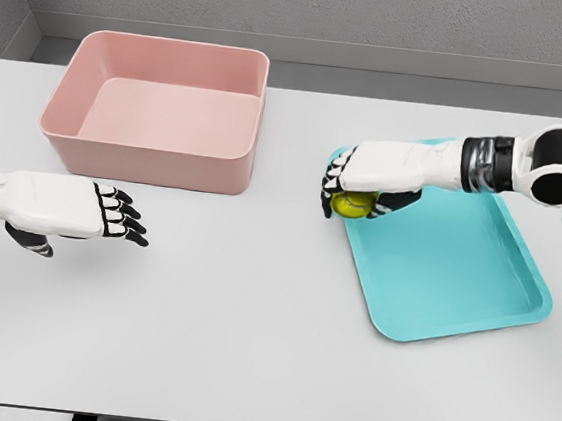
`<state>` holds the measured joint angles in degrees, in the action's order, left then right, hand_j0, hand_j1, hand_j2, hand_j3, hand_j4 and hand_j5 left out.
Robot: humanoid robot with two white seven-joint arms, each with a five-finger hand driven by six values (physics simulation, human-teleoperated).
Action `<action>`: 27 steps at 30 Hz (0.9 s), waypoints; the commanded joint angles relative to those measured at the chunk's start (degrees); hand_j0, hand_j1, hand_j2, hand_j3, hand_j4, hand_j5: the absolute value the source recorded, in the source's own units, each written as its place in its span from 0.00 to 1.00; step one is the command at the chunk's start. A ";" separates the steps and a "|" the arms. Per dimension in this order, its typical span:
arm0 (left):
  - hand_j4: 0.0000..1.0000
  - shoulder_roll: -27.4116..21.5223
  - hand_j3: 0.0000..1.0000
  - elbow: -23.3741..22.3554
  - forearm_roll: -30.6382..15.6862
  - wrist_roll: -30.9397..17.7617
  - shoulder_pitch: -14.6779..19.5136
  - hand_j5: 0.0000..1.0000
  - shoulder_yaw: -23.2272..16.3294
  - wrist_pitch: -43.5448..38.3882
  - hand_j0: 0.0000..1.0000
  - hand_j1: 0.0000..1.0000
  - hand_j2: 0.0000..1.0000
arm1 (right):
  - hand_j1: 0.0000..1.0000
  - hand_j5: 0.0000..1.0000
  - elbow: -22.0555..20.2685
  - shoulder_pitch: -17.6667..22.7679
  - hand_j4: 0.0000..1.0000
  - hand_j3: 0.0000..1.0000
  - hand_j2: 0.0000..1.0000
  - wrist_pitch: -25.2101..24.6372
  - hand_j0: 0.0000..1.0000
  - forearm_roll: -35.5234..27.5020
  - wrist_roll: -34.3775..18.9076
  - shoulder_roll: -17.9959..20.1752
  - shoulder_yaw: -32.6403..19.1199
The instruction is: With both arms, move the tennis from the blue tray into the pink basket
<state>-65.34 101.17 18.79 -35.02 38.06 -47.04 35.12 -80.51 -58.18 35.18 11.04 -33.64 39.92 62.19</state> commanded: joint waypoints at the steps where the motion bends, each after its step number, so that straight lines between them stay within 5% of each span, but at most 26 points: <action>1: 1.00 -0.06 1.00 0.00 -0.24 0.02 0.00 1.00 0.02 -0.12 1.00 1.00 1.00 | 0.52 0.52 -1.50 0.00 0.52 0.52 0.52 -0.18 0.52 -0.41 0.06 -1.33 0.74; 12: 1.00 -0.14 1.00 0.00 -0.24 0.02 0.09 1.00 0.02 -0.12 1.00 1.00 1.00 | 0.52 0.52 -0.18 0.79 0.52 0.52 0.52 -0.18 0.52 -0.50 0.06 -12.32 5.92; 20: 1.00 0.12 1.00 0.00 -0.24 0.02 0.09 1.00 0.02 -0.12 1.00 1.00 1.00 | 0.52 0.52 6.50 0.62 0.52 0.52 0.52 -1.96 0.52 -0.23 0.24 -20.05 7.51; 27: 1.00 0.03 1.00 0.00 -0.24 0.02 0.35 1.00 0.02 -0.12 1.00 1.00 1.00 | 0.52 0.52 9.23 0.53 0.52 0.52 0.52 -3.02 0.52 -0.14 0.85 -21.90 9.79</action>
<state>-65.22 101.17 18.78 -35.02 38.32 -47.05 35.12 -72.27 -57.66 32.46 11.28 -33.03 18.58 71.35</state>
